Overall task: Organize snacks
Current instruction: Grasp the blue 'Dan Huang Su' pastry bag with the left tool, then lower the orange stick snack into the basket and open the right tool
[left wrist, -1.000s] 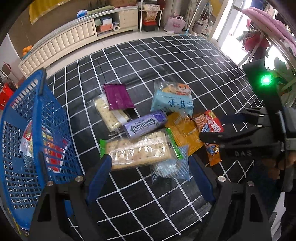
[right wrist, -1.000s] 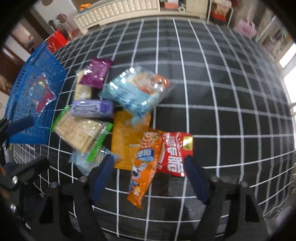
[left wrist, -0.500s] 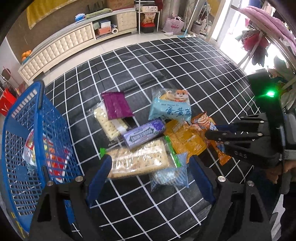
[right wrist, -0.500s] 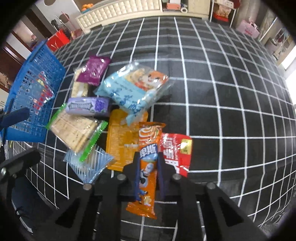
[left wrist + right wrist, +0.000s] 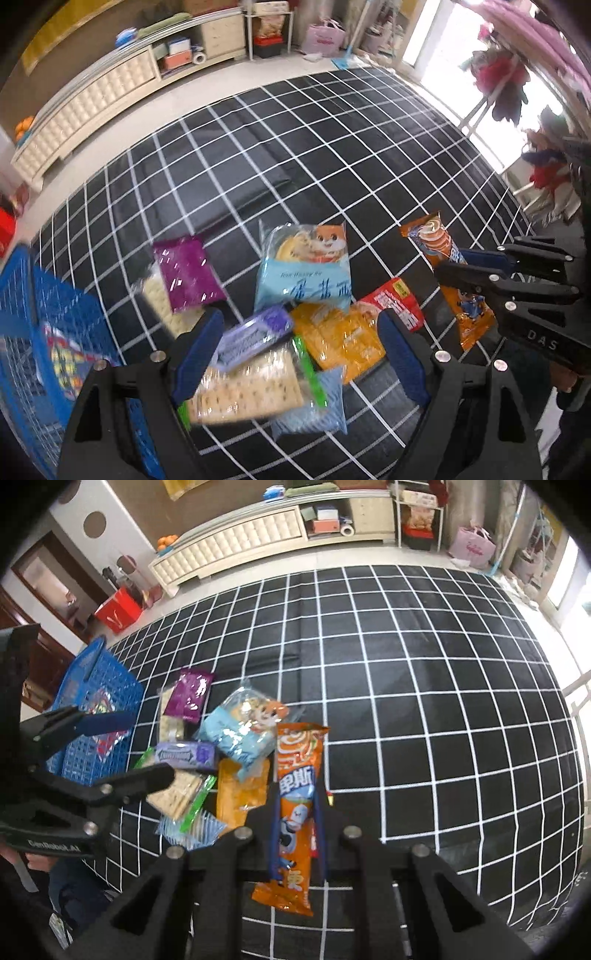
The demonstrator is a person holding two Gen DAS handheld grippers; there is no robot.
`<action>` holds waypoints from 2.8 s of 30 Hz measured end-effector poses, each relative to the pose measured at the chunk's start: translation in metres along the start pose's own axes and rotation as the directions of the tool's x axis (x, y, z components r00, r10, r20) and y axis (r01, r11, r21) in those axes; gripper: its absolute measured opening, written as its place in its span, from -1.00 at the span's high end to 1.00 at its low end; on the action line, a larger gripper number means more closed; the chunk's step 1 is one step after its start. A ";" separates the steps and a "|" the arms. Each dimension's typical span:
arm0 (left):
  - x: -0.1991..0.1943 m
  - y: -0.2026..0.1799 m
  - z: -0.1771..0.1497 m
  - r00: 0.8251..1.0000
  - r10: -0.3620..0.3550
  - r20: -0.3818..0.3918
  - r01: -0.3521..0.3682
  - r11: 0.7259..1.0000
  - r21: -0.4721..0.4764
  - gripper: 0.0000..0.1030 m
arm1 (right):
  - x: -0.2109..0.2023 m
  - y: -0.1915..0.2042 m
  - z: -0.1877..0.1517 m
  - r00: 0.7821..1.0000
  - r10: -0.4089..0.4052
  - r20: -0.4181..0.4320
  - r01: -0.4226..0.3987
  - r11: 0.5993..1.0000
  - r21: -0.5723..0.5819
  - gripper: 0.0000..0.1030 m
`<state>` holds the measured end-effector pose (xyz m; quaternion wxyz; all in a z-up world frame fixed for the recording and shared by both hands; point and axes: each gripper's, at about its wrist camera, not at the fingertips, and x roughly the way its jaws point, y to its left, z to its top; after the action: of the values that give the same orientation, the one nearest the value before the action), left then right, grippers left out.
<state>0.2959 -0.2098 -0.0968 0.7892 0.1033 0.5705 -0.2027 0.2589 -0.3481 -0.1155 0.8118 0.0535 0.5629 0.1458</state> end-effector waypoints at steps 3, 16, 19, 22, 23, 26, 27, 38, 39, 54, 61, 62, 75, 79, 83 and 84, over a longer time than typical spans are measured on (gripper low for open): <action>0.015 -0.005 0.010 1.000 -0.002 -0.030 0.002 1.000 0.016 -0.62 | 0.013 -0.006 0.002 1.000 0.017 -0.010 -0.017 1.000 0.023 0.61; 0.082 -0.009 0.038 0.992 0.019 -0.126 -0.016 1.000 0.024 -0.62 | 0.037 -0.030 0.006 0.997 0.066 -0.042 -0.063 0.995 0.072 0.61; 0.096 -0.011 0.043 0.989 0.043 -0.140 -0.037 0.998 0.042 -0.62 | 0.041 -0.031 0.005 0.997 0.065 -0.051 -0.061 0.996 0.068 0.61; 0.106 -0.015 0.044 0.987 0.054 -0.148 -0.048 0.998 0.042 -0.62 | 0.042 -0.031 0.006 0.996 0.068 -0.056 -0.064 0.996 0.068 0.61; 0.107 -0.016 0.043 0.988 0.058 -0.146 -0.053 0.998 0.039 -0.62 | 0.042 -0.031 0.006 0.996 0.067 -0.056 -0.063 0.996 0.068 0.61; 0.105 -0.016 0.041 0.990 0.043 -0.134 -0.040 0.999 0.024 -0.33 | 0.040 -0.029 0.006 0.996 0.062 -0.057 -0.059 0.996 0.064 0.61; 0.103 -0.016 0.040 0.992 0.036 -0.123 -0.034 0.999 0.022 -0.26 | 0.040 -0.029 0.006 0.997 0.060 -0.055 -0.057 0.996 0.063 0.61; 0.028 0.003 0.012 1.000 -0.001 0.010 0.001 0.999 -0.037 -0.25 | -0.002 0.005 0.011 1.000 0.016 0.001 -0.016 1.000 0.021 0.61; 0.018 0.004 0.010 1.000 -0.001 0.030 0.002 0.999 -0.038 -0.25 | -0.008 0.011 0.011 1.000 0.015 0.013 -0.015 1.000 0.016 0.61; -0.128 0.055 -0.058 0.966 0.046 0.254 -0.025 0.996 -0.086 -0.24 | -0.076 0.135 0.029 0.990 0.048 0.131 -0.028 0.988 -0.152 0.61; -0.170 0.114 -0.105 0.951 0.123 0.284 -0.075 0.982 -0.175 -0.25 | -0.065 0.205 0.042 0.986 0.118 0.121 -0.085 0.964 -0.251 0.61; -0.175 0.121 -0.111 0.948 0.133 0.288 -0.081 0.979 -0.186 -0.25 | -0.063 0.214 0.043 0.985 0.127 0.115 -0.093 0.960 -0.265 0.61; -0.197 0.223 -0.180 0.931 0.231 0.283 -0.132 0.935 -0.329 -0.25 | -0.002 0.321 0.058 0.991 0.134 0.017 -0.116 0.908 -0.401 0.61; -0.189 0.240 -0.183 0.937 0.225 0.267 -0.123 0.928 -0.352 -0.25 | 0.019 0.336 0.066 0.995 0.104 -0.010 -0.098 0.900 -0.425 0.61; -0.179 0.253 -0.180 0.944 0.215 0.250 -0.116 0.926 -0.361 -0.25 | 0.037 0.342 0.074 0.998 0.065 -0.025 -0.070 0.898 -0.434 0.61; -0.176 0.254 -0.179 0.946 0.211 0.248 -0.113 0.927 -0.357 -0.25 | 0.039 0.344 0.076 0.998 0.059 -0.027 -0.065 0.897 -0.437 0.61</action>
<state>0.2069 0.1243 -0.0065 0.8823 -0.0165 0.4680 -0.0479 0.2817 -0.0036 -0.0364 0.7943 -0.1131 0.5191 0.2946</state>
